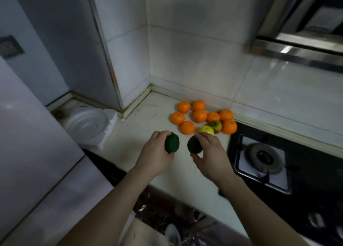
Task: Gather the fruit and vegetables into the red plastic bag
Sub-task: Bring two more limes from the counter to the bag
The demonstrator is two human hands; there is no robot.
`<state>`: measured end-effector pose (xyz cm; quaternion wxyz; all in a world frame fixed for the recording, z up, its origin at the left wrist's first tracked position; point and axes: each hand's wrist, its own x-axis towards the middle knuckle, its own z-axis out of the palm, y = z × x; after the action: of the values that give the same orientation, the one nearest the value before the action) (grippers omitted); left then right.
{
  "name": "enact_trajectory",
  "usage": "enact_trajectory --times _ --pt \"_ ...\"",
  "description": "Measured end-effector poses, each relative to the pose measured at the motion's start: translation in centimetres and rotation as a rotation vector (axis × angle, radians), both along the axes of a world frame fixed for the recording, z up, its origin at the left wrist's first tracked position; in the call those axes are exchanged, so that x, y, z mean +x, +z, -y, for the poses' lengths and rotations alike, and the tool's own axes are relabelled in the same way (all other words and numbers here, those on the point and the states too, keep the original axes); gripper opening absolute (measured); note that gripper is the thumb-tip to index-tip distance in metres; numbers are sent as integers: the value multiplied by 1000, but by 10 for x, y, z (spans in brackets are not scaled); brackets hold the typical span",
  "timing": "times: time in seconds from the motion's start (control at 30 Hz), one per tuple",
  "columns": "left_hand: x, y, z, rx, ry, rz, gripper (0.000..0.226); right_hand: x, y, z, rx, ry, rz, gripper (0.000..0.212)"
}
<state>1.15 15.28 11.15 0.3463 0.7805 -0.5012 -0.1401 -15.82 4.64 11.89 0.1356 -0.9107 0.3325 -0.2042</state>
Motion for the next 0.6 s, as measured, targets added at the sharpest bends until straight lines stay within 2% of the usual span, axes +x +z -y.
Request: enact_trajectory --times 0.27,0.6 --pt "-69 46 -49 -88 -106 53 59 -86 42 -62 -52 -136 40 65" --pt "-192 80 -39 -169 -275 103 62 -224 76 -90 -126 -303 112 63"
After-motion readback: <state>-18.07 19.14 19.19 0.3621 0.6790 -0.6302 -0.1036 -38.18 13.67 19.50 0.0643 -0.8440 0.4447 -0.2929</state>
